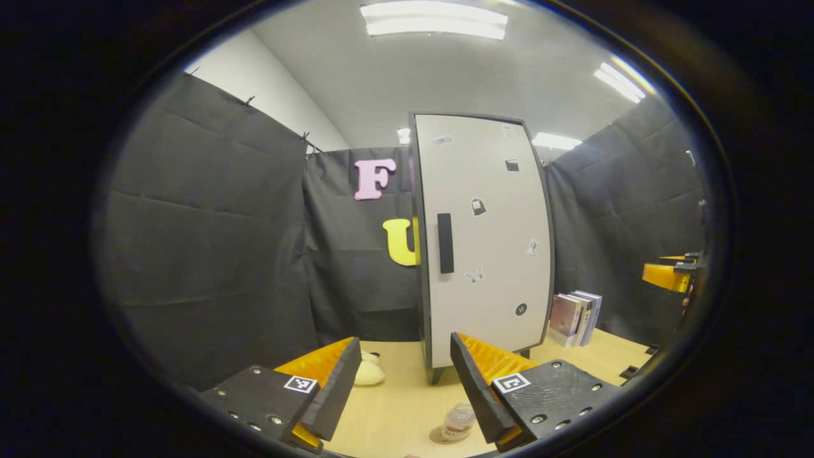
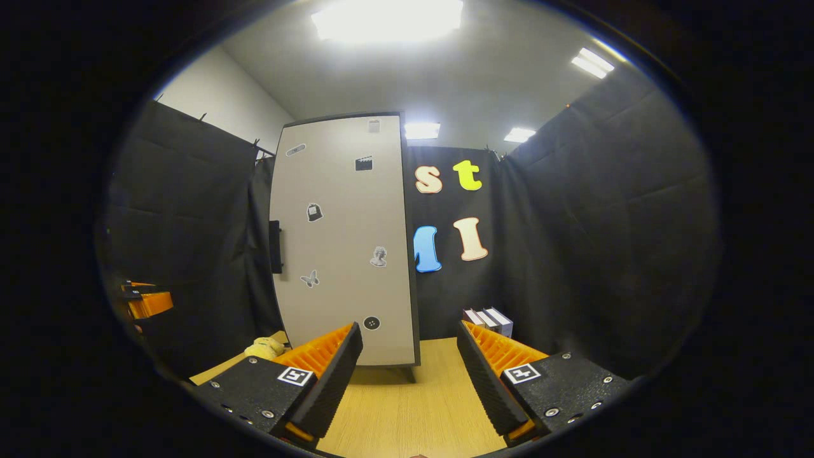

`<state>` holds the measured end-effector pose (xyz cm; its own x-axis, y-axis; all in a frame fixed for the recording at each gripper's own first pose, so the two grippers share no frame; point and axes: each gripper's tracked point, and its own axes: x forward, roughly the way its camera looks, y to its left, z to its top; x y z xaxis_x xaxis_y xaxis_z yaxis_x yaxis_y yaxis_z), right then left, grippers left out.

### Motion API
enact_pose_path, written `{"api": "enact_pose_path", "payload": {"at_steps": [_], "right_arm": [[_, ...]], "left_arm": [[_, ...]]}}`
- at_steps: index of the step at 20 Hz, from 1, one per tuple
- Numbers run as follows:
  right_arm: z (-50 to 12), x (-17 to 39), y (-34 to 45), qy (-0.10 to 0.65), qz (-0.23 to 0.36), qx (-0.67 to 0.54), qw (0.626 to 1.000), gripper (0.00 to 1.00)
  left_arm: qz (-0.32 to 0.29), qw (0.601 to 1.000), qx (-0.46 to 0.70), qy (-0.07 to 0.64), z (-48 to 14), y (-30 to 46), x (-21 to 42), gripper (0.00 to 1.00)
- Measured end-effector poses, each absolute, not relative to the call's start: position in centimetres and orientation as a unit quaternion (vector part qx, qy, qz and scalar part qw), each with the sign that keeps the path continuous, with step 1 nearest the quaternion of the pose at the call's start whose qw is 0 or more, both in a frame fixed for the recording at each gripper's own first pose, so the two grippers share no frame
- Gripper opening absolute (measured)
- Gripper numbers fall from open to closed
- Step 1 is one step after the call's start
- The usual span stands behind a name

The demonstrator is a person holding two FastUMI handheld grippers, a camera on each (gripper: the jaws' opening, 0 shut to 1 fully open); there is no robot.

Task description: Open the cabinet door with the right hand, grasp the bottle in the cabinet with the left hand and place it on the coaster, then close the cabinet door with the right hand.

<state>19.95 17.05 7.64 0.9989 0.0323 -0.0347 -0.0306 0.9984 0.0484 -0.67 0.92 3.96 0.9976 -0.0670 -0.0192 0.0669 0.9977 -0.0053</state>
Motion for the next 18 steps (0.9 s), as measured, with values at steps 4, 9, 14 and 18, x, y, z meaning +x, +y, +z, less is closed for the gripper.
{"api": "enact_pose_path", "payload": {"at_steps": [4, 9, 14, 18], "right_arm": [[7.56, 19.95, 17.24, 0.020, 0.019, 0.025, 0.999, 0.93], [7.49, 20.04, 17.29, 0.021, 0.019, 0.025, 0.999, 0.93], [7.49, 20.03, 17.33, 0.021, 0.018, 0.027, 0.999, 0.93], [7.61, 20.10, 17.27, 0.019, 0.018, 0.026, 0.999, 0.93]], "left_arm": [[-0.034, 0.999, -0.003, 0.011, 3.74, 1.00, -0.75, 0.84], [-0.031, 0.999, -0.004, 0.015, 3.40, 1.19, -0.35, 0.82], [-0.028, 0.999, -0.003, 0.016, 3.37, 1.27, -0.24, 0.84], [-0.028, 0.999, -0.004, 0.016, 3.38, 1.24, -0.40, 0.84]]}}
